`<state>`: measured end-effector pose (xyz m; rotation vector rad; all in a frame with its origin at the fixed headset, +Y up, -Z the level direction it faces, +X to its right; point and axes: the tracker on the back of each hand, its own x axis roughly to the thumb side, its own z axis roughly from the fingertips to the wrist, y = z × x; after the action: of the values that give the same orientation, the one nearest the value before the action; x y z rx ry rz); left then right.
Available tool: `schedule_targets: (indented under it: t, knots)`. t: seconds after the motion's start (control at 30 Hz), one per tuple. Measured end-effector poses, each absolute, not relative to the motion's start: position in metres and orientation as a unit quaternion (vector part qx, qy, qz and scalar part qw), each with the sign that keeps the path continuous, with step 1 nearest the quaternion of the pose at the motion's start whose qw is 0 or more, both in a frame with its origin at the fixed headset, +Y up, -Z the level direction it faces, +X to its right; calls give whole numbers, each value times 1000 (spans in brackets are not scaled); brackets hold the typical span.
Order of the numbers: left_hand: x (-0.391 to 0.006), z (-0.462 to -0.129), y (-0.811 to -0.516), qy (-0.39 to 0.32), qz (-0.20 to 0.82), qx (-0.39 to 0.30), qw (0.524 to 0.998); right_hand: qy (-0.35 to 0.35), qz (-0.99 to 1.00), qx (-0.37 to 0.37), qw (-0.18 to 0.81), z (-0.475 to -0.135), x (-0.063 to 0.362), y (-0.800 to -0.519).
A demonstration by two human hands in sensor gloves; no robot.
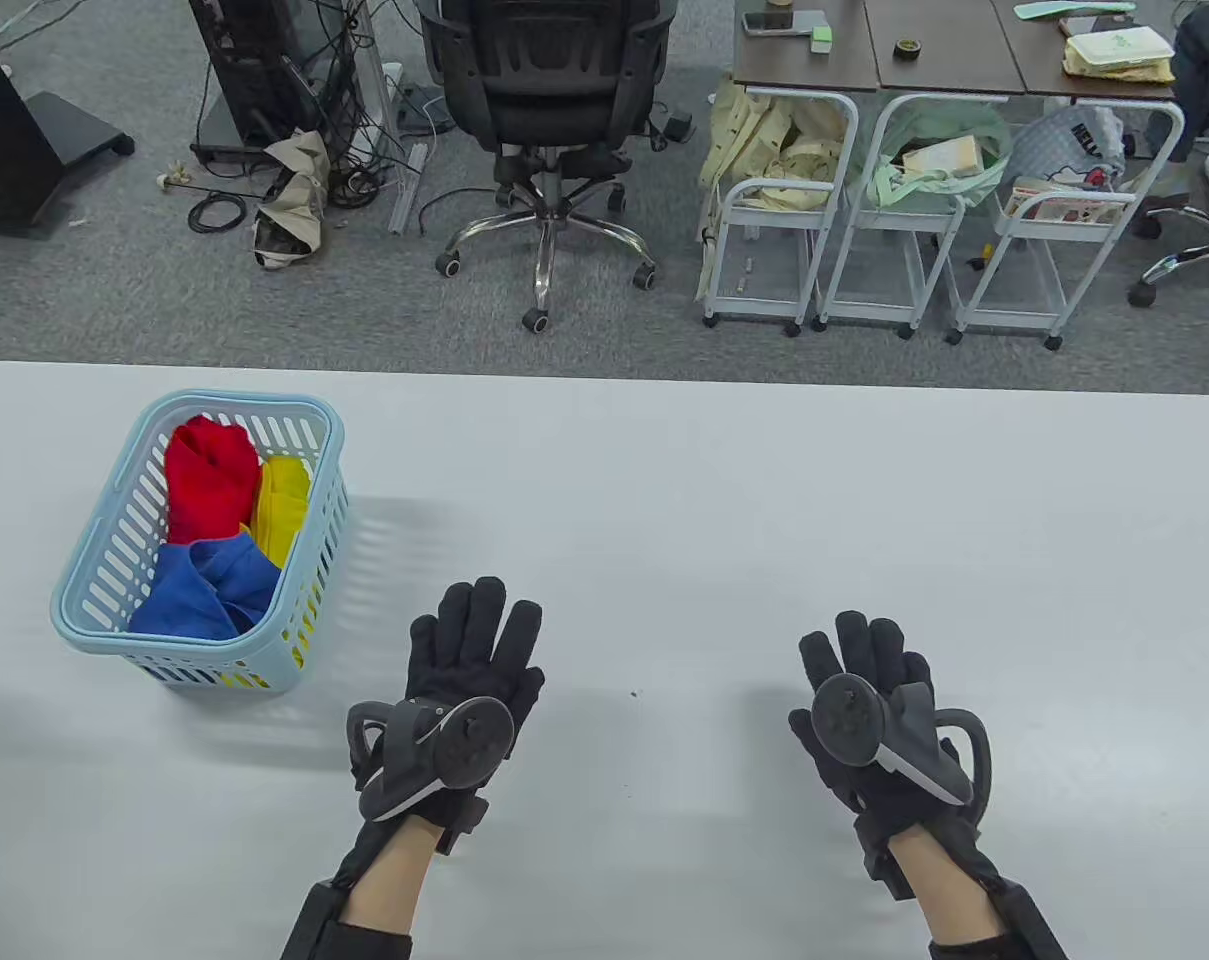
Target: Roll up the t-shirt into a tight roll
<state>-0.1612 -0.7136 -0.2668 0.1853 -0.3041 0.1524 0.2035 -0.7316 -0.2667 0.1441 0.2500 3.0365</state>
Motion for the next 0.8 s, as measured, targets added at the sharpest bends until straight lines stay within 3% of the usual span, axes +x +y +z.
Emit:
schedule_targets:
  t: [0.27,0.43,0.6,0.8]
  knots:
    - [-166,-267,-711,-130,67,88,985,81,994,49,62,-264,205,-729]
    - [-181,-268,-695,-64,56,107,991,78,992,53,83,-259,208,-723]
    - [-212,-281,-650,27,36,133,990,73,991,58,97,-258,209,-719]
    - [-270,-308,-594,132,49,105,984,81,989,61,110,-258,209,-721]
